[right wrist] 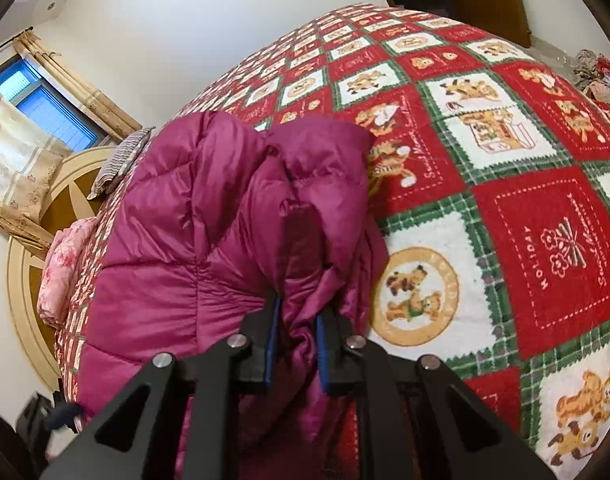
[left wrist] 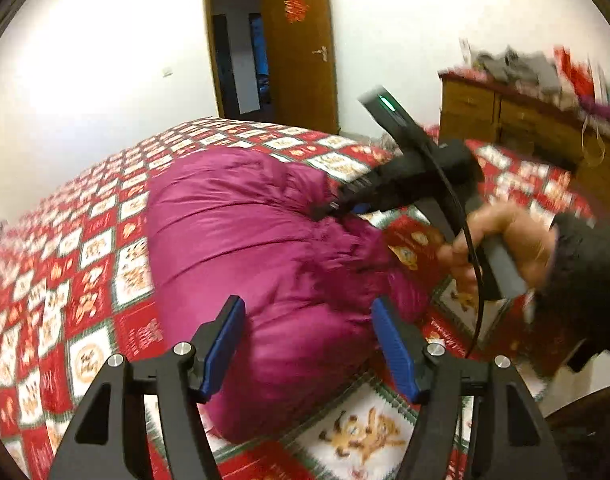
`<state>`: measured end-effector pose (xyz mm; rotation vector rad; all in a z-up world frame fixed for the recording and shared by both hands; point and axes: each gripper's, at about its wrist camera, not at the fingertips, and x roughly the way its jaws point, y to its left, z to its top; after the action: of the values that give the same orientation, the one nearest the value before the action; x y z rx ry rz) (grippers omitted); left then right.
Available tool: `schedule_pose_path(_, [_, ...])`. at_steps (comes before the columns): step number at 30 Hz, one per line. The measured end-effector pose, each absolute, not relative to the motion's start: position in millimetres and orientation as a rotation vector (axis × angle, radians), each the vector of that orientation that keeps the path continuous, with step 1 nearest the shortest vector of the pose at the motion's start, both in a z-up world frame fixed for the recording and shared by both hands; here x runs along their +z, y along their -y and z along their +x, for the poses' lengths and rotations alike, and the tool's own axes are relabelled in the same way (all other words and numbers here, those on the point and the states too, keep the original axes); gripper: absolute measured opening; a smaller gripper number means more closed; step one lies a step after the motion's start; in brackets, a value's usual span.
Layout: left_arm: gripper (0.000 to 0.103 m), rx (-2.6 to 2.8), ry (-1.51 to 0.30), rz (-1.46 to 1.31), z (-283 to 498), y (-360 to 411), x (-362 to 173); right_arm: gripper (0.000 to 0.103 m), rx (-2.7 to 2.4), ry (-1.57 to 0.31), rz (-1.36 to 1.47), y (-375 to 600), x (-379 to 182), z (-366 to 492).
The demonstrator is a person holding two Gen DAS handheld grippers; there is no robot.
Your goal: Fold large clothes
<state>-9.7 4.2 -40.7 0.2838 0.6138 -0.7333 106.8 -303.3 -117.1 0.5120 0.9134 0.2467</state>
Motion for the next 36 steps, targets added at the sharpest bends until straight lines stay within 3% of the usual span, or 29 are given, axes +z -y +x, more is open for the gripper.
schedule_pose_path(5, [0.072, -0.566, -0.627, 0.104, 61.1, -34.5, -15.0, 0.015, 0.253, -0.909, 0.516, 309.6, -120.0, 100.3])
schedule_pose_path(9, [0.072, -0.458, -0.722, -0.012, 129.9, -11.1, -23.4, 0.015, 0.26, -0.914, 0.502, 311.1, -122.2, 97.9])
schedule_pose_path(13, [0.072, -0.369, -0.759, 0.05, 168.1, 29.4, -41.7, 0.016, 0.251, -0.924, 0.485, 306.8, -122.9, 100.4])
schedule_pose_path(20, [0.075, -0.249, -0.77, 0.123, 166.3, 38.2, -92.2, 0.017, 0.272, -0.926, 0.441, 304.9, -126.0, 113.7])
schedule_pose_path(24, [0.089, -0.164, -0.802, 0.051, 180.8, 27.9, -106.7, 0.017, 0.276, -0.906, 0.414, 299.6, -129.7, 124.6])
schedule_pose_path(28, [0.089, -0.131, -0.801, 0.097, 181.9, 34.2, -108.9, 0.017, 0.258, -0.903, 0.401, 296.6, -125.9, 122.0])
schedule_pose_path(32, [0.09, -0.121, -0.778, 0.115, 176.1, 35.2, -106.7, 0.024, 0.216, -0.919, 0.427, 309.5, -100.5, 109.0])
schedule_pose_path(36, [0.09, -0.1, -0.763, 0.135, 172.8, 38.4, -104.6, 0.024, 0.149, -0.817, 0.45, 320.1, -43.5, 97.9])
